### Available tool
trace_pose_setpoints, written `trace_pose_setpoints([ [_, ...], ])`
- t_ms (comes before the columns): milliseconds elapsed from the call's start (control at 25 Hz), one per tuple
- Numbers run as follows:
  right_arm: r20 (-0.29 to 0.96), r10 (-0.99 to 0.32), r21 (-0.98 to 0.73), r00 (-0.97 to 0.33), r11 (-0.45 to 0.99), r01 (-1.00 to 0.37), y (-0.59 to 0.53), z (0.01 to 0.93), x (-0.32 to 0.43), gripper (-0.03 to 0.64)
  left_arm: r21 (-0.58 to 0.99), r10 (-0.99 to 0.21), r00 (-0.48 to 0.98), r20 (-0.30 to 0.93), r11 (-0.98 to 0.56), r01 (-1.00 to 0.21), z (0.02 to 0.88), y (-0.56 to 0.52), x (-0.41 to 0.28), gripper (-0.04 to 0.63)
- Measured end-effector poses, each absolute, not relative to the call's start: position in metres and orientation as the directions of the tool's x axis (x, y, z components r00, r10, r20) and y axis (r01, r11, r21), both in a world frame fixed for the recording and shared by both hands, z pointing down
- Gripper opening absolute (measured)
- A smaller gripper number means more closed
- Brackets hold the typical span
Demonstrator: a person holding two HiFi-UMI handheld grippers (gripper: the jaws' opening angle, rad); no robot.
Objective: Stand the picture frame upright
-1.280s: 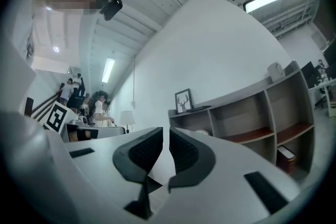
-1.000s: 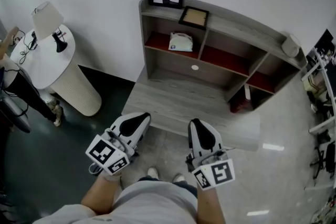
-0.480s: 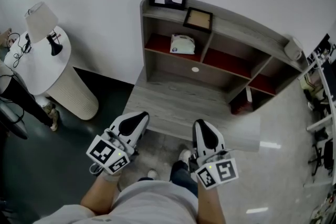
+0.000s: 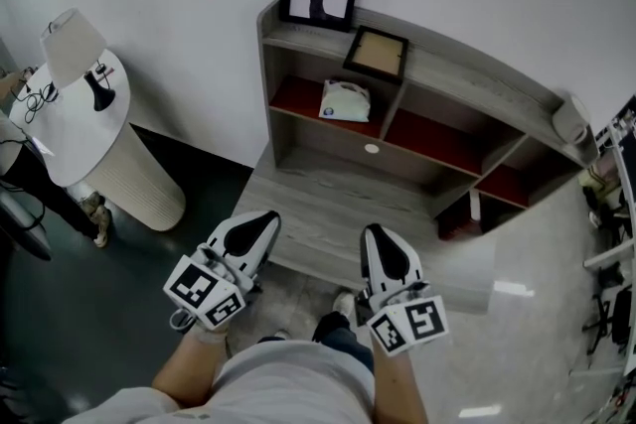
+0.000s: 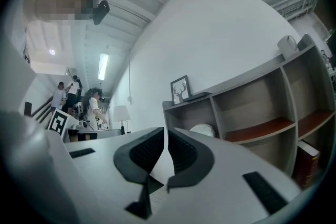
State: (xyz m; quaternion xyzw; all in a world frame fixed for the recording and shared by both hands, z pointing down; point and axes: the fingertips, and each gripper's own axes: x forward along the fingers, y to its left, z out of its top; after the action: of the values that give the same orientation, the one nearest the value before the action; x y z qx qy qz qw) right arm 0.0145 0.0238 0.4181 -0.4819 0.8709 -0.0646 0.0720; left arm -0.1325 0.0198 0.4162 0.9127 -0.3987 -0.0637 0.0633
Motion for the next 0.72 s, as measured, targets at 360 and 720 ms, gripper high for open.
trace_pose_setpoints([
  [360,-0.06,-0.819,-0.19,-0.57,0.57,-0.799,-0.049,0.42,0.034,0.035,0.167,-0.775,0.63,-0.047,-0.628,-0.76,0.418,-0.047,-0.115,0.015],
  [720,-0.059,-0.792,-0.204,-0.607,0.605,-0.77,-0.106,0.417,0.059,0.035,0.134,-0.807,0.59,-0.03,-0.588,-0.798,0.411,-0.096,-0.086,0.017],
])
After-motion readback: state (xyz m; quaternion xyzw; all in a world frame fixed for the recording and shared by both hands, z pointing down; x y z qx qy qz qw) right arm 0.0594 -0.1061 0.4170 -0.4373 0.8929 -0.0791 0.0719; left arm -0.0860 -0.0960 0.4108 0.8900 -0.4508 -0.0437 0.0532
